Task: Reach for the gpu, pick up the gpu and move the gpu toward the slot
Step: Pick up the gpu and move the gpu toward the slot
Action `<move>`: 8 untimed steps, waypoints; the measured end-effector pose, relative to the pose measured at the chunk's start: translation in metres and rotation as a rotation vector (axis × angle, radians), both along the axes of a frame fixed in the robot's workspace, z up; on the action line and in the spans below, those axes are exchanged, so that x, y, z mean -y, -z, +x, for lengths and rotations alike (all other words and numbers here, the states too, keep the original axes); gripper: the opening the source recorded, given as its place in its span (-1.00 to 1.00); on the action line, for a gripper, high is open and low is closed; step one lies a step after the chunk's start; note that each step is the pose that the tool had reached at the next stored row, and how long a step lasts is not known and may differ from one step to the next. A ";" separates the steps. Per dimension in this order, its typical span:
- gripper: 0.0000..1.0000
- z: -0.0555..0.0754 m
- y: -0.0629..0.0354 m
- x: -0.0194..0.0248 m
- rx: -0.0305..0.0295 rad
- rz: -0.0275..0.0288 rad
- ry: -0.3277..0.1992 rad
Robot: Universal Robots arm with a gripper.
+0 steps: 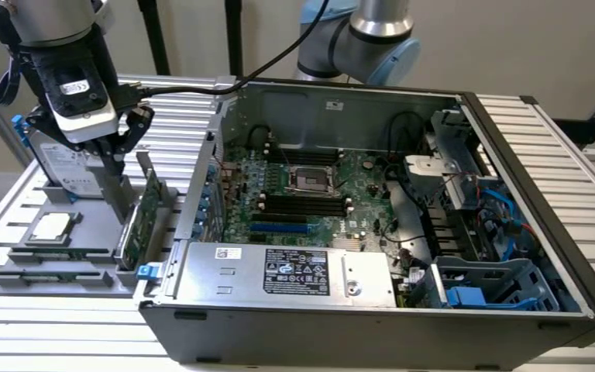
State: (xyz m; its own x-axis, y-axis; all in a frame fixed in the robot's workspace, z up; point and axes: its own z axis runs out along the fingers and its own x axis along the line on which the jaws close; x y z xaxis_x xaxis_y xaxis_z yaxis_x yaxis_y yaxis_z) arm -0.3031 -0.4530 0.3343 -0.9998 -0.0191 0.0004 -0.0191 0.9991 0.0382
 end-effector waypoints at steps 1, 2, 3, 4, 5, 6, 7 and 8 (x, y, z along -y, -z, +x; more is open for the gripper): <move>-0.76 0.000 0.0000 0.0000 0.0000 0.0000 0.000; -0.65 0.000 0.0000 0.0000 -0.0001 0.0000 0.000; -0.65 0.000 0.0000 0.0000 -0.0002 0.0000 0.000; -0.52 0.000 0.0000 0.0000 -0.0001 0.0000 0.000; -0.40 0.000 0.0000 0.0000 -0.0002 0.0000 0.000; -0.28 0.000 0.0000 0.0000 -0.0003 0.0000 0.000; -0.28 0.000 0.0000 0.0000 -0.0003 0.0000 0.000; -0.15 0.000 0.0000 0.0000 -0.0003 0.0000 0.000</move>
